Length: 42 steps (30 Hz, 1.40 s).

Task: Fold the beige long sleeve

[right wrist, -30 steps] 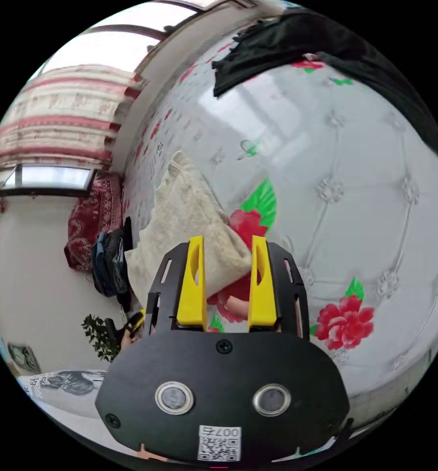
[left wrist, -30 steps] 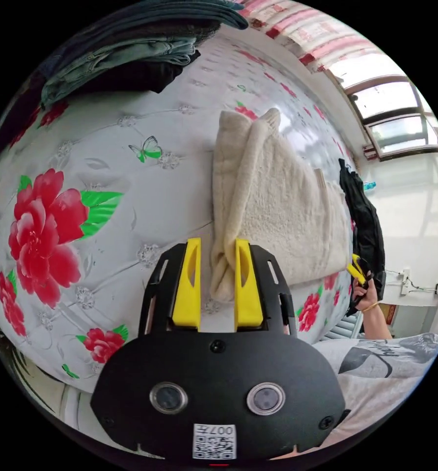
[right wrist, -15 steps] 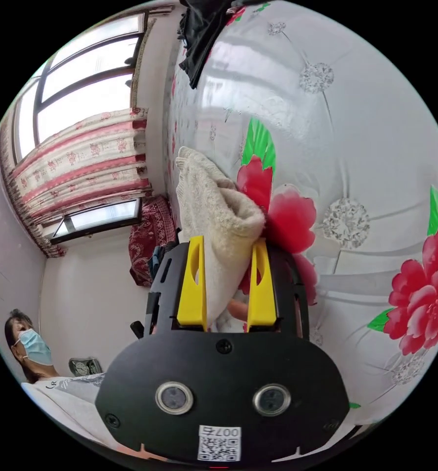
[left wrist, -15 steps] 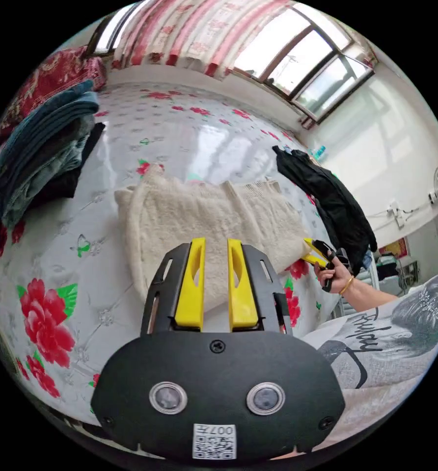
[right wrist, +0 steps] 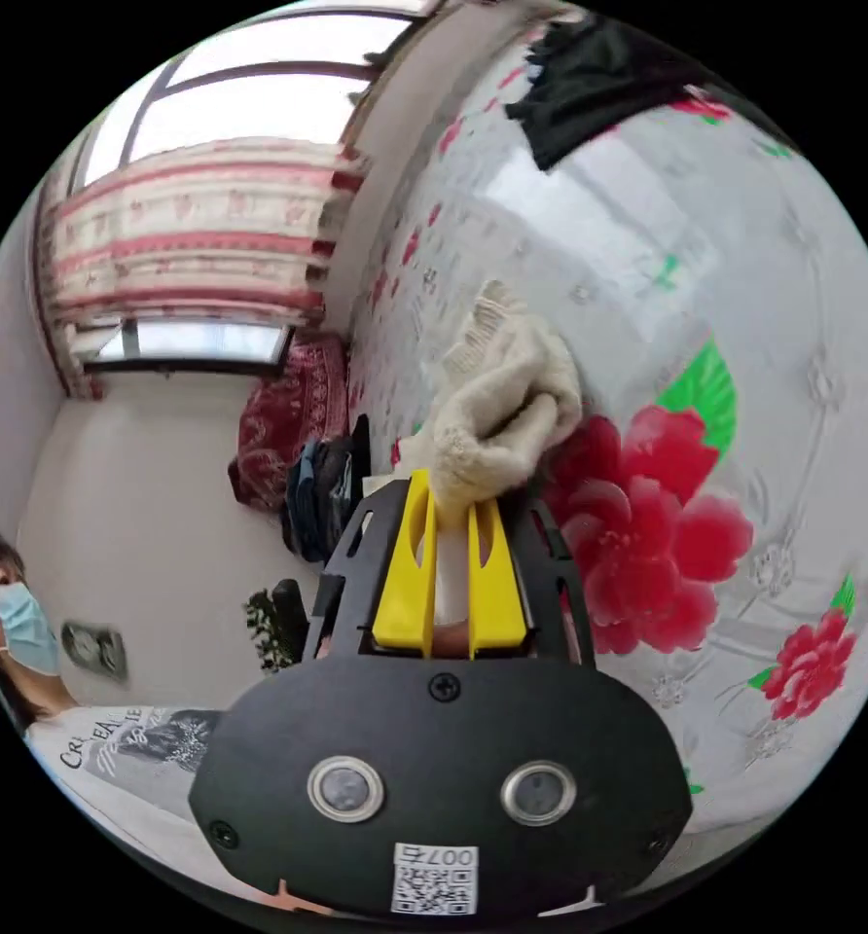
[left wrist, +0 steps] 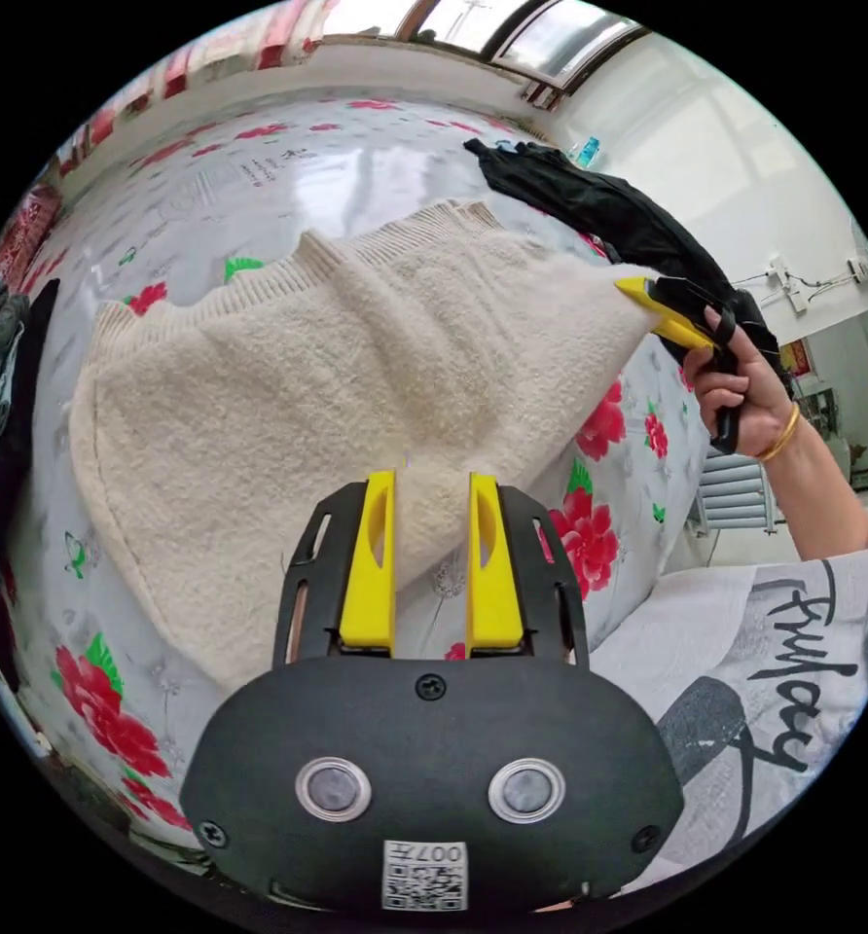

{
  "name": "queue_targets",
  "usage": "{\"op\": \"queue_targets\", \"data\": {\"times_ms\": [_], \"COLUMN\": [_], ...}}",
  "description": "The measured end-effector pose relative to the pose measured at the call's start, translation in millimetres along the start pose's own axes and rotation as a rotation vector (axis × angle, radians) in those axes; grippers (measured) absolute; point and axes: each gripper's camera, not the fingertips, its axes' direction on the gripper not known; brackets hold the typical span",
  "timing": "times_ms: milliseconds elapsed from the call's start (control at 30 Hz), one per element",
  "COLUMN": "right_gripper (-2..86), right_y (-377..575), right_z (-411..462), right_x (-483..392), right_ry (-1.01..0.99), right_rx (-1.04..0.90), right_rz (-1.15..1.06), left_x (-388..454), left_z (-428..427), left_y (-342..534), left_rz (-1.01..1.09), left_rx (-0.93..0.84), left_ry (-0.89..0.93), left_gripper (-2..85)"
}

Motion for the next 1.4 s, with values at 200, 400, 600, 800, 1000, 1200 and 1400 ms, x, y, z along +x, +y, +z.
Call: {"op": "queue_targets", "data": {"times_ms": [200,400,600,800,1000,1200,1400], "right_gripper": [2.4,4.4,6.5,7.0,8.8,10.5,10.6], "right_y": [34,178,243,180,129,148,71], "right_z": [112,289,452,393,310,358,427], "right_x": [-218,-282,-205,-221,-140,-90,-118], "right_ry": [0.286,0.259,0.228,-0.150,0.128,0.194,0.270], "right_rx": [-0.337,-0.639,-1.111,-0.924,-0.466,-0.549,-0.425], "right_rz": [-0.792,-1.214,-0.967,-0.824,-0.554,-0.356,-0.403], "left_x": [-35,-71,-103,-112,-130,-140,-182], "left_z": [-55,-69,-44,-38,-20,0,0], "left_y": [79,140,166,164,150,92,-11], "left_rz": [-0.221,-0.411,-0.552,-0.517,-0.532,-0.506,-0.444], "left_rx": [0.121,0.154,0.106,0.119,0.091,0.060,0.085], "left_ry": [-0.069,-0.049,0.106,0.180,0.255,0.277,0.169], "left_gripper": [10.6,10.6,11.4,12.3,12.5,10.2,8.8]}}
